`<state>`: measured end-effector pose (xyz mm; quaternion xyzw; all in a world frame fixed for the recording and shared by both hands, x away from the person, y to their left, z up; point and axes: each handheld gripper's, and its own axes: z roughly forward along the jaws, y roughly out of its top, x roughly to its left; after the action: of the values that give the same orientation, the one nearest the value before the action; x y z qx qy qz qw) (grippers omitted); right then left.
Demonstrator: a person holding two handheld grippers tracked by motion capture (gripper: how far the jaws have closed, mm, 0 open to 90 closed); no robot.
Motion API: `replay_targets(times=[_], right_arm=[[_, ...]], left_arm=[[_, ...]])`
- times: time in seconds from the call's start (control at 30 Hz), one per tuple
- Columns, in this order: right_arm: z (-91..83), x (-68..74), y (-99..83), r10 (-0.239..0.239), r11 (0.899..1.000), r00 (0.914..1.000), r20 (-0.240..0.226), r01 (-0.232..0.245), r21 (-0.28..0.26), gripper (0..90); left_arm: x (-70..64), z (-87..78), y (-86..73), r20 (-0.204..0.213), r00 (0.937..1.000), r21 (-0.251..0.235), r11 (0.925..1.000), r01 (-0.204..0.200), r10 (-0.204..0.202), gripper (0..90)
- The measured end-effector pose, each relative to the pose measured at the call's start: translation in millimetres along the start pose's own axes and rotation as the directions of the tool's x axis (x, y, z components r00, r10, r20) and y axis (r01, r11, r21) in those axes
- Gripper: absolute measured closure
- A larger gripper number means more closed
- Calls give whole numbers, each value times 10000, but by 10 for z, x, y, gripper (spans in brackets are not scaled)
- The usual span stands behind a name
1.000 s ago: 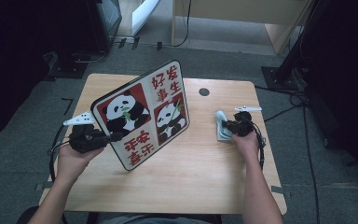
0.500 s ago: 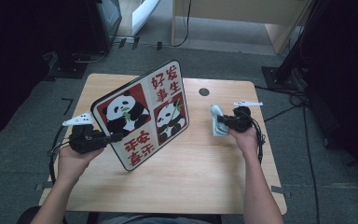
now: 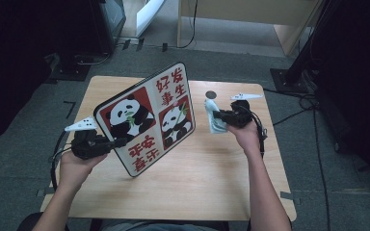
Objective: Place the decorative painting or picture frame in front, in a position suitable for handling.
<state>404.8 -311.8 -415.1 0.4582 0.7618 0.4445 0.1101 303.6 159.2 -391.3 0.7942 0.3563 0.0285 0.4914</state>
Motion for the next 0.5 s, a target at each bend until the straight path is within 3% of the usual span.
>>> replay_targets(times=[0.27, 0.5], right_arm=[[-87, 219, 351, -567, 9979, 9980, -294, 557, -321, 810], [-201, 454, 673, -1318, 9866, 9900, -511, 1260, -1039, 811]], left_arm=[[-3, -7, 0, 20, 10000, -19, 10000, 72, -72, 808], [-9, -9, 0, -27, 10000, -5, 10000, 92, -92, 810]])
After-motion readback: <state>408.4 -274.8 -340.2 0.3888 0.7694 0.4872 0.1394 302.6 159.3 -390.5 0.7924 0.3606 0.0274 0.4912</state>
